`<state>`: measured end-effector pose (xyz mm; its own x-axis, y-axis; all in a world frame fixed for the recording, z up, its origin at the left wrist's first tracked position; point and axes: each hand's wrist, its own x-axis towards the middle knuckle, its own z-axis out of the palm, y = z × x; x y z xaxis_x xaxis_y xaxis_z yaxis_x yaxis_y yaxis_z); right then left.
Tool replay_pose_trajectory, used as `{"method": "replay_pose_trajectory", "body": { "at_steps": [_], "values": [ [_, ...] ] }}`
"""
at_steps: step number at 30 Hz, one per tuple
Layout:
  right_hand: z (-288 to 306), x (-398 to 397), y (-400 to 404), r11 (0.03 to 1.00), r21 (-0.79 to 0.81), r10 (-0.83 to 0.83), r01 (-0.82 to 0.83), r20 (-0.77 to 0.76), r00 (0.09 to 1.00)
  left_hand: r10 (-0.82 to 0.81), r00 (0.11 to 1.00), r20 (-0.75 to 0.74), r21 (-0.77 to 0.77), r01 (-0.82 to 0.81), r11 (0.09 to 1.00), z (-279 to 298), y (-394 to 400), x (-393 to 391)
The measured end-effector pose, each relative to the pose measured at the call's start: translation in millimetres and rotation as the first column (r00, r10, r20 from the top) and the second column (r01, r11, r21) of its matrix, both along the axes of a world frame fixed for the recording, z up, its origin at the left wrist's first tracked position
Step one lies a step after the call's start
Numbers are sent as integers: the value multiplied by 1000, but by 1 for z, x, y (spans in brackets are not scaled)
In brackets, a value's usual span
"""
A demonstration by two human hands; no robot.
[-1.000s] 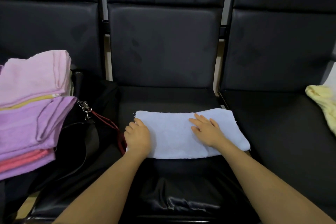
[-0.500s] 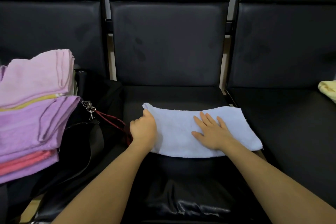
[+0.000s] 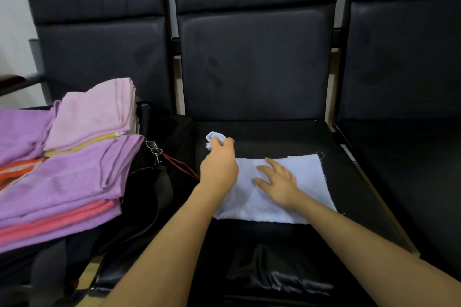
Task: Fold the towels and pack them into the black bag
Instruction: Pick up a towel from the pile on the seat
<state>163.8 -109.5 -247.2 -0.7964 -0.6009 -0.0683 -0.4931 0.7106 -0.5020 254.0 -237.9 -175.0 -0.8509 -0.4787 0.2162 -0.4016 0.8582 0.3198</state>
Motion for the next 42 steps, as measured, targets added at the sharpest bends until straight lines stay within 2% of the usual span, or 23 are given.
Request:
{"method": "replay_pose_trajectory", "body": {
  "at_steps": [4, 9, 13, 16, 17, 20, 23, 25, 27, 29, 32, 34, 37, 40, 42],
  "values": [
    [20, -5, 32, 989, 42, -126, 142, -264, 956, -103, 990, -92, 238, 123, 963, 5, 16, -7],
    [34, -15, 73, 914, -156, -393, 374, -115, 912, -246, 959, -143, 448, 284, 848, 5, 53, -26],
    [31, -22, 91, 885, -204, -436, 420, -40, 899, -352, 915, -196, 512, 402, 759, -3, 84, -43],
    [33, -24, 98, 880, -206, -443, 428, -29, 896, -467, 881, -79, 655, 399, 641, -22, 104, -53],
    [34, -24, 99, 882, -196, -444, 428, -41, 895, -489, 872, -23, 684, 371, 629, -28, 107, -55],
    [35, -23, 100, 902, -94, -429, 421, -97, 898, -400, 917, 13, 602, 312, 735, -33, 100, -56],
    [33, -19, 94, 886, 28, -442, 463, -251, 861, -194, 980, 33, 343, 171, 923, -36, 80, -52],
    [32, -16, 89, 848, 115, -451, 518, -357, 818, -61, 990, 125, 171, 39, 984, -39, 68, -44],
    [30, -12, 84, 817, 179, -441, 548, -418, 794, -24, 974, 225, 138, -8, 990, -47, 61, -37],
    [26, -11, 79, 804, 229, -431, 549, -413, 803, -39, 955, 294, 114, 5, 993, -57, 58, -36],
    [24, -14, 69, 814, 236, -475, 532, -259, 841, -52, 943, 328, 5, 53, 999, -65, 59, -39],
    [26, -16, 66, 830, 187, -498, 525, -174, 849, -71, 939, 336, 16, 70, 997, -66, 60, -42],
    [26, -16, 62, 884, 83, -448, 461, -141, 883, -137, 948, 288, 123, 105, 987, -64, 57, -39],
    [33, -4, 57, 917, -89, -393, 388, -47, 918, -201, 962, 185, 198, 163, 966, -51, 53, -28],
    [41, 3, 53, 928, -115, -365, 353, -110, 924, -160, 978, 131, 157, 139, 978, -40, 48, -23]
  ]
}}
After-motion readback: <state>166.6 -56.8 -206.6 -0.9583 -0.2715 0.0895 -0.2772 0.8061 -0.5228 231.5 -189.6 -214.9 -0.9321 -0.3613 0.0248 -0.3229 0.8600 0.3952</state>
